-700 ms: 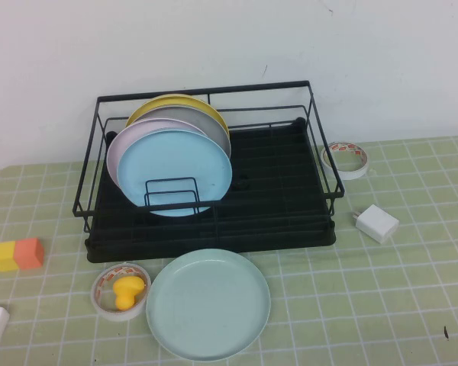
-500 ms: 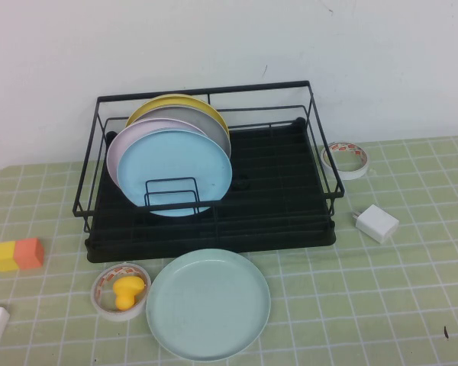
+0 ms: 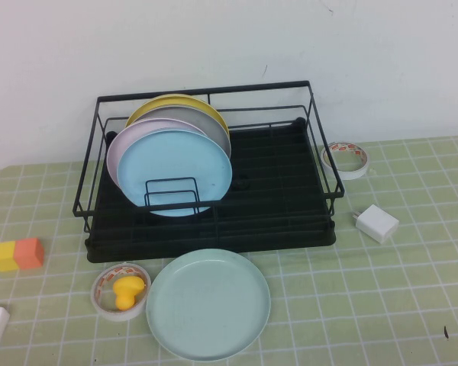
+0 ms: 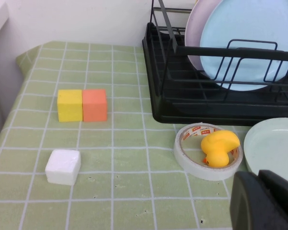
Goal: Place plate on rack
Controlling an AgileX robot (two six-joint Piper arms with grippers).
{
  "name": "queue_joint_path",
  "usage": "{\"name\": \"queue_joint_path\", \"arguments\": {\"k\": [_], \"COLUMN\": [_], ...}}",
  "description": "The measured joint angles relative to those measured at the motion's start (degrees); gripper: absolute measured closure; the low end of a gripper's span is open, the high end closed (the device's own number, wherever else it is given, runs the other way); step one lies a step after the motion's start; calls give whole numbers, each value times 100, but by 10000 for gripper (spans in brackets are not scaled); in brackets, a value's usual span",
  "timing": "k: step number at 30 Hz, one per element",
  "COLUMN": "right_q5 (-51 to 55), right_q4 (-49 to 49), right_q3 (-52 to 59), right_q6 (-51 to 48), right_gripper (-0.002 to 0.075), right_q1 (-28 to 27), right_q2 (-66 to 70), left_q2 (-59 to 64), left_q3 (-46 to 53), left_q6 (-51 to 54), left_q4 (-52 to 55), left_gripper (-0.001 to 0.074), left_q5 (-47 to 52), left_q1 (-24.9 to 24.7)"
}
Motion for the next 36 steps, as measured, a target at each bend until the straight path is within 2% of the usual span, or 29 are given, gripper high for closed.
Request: {"name": "queue_joint_path", "arguments": {"k": [15, 21, 24, 31, 36], "right_q5": [-62, -854, -1869, -4173, -5235], "right_q4": [-25, -25, -25, -39, -26], "right_q3": [0, 48, 48, 48, 48], "right_q6": [0, 0, 0, 38, 68], "right_gripper": [728, 728, 728, 728, 728], "right_q1": [0, 0, 0, 0, 0], "right_q2": [0, 0, 0, 0, 0], "left_q2": [0, 0, 0, 0, 0], "left_q3": [0, 11, 23, 23, 23], "left_q6": [0, 0, 0, 0, 0], "left_q4": [-74, -84, -96, 50, 78], "left_gripper": [737, 737, 738, 738, 738], "left_q5": [0, -222, -916, -3477, -5159], "left_q1": [0, 0, 0, 0, 0]}}
